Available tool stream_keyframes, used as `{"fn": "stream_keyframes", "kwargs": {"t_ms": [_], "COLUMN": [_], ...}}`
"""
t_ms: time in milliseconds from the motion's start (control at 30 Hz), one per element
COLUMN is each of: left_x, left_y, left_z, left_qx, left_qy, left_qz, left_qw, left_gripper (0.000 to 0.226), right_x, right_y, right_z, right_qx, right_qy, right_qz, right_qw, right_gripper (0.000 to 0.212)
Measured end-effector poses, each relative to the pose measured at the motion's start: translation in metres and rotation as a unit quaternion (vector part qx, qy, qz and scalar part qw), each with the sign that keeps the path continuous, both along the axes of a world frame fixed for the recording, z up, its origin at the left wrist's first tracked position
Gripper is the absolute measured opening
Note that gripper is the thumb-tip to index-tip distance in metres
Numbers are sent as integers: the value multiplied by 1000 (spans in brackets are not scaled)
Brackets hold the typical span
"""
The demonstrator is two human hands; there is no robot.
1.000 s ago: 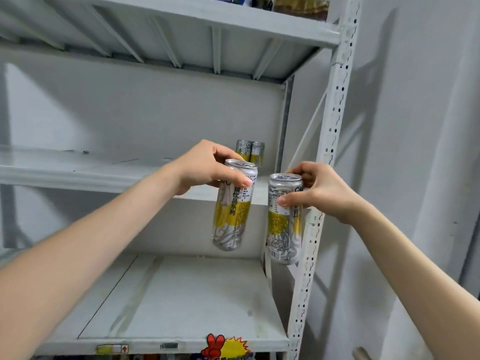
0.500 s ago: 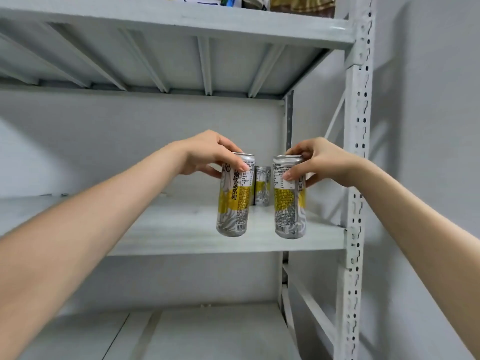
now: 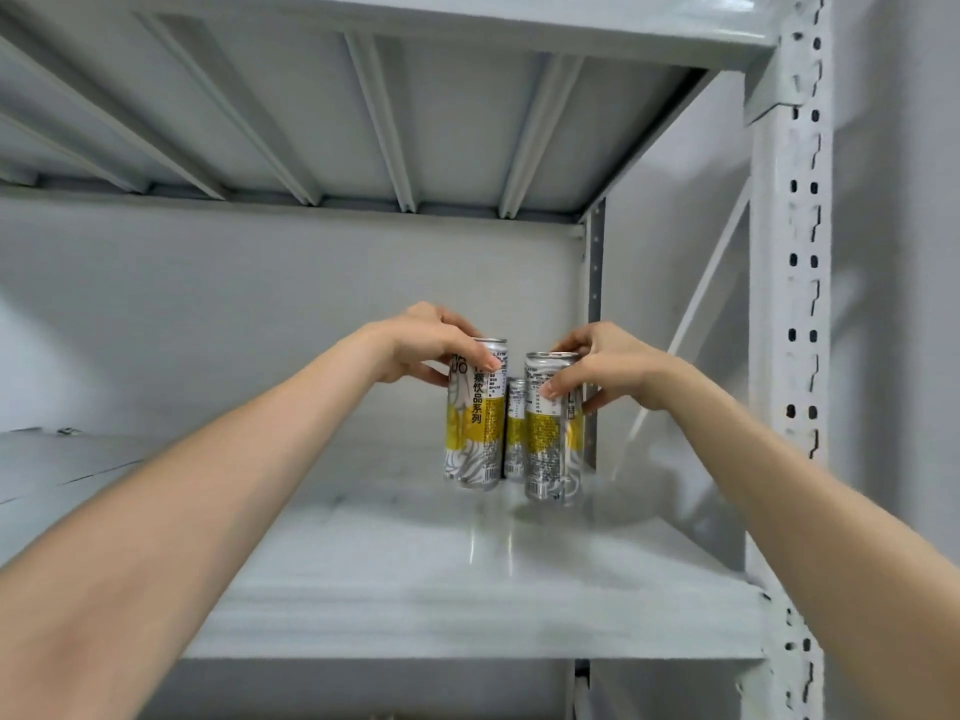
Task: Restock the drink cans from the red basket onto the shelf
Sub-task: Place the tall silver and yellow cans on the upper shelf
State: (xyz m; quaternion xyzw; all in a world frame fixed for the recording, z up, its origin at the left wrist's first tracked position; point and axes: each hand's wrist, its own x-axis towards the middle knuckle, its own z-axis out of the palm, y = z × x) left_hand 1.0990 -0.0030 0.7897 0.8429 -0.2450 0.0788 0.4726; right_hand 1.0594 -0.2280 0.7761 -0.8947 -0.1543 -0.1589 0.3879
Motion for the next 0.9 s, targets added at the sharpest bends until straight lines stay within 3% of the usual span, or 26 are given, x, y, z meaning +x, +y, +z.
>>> {"fn": "stream_keyframes", "kwargs": {"t_ms": [533,900], "left_x": [87,96], "left_y": [-32,-31], "left_z": [-31,-42], "left_qx": [13,-17], "left_qy": [31,56], "left_qz": [36,28], "left_qw": [999,998], "left_gripper": [41,52], "right_x": [92,96], "right_y": [-10,-13], "right_z": [-32,-44], "right_qx": [52,92], "right_qy": [24,23], "right_qz": [-4,1], "right_qw": [998,995], "right_gripper": [38,52]}}
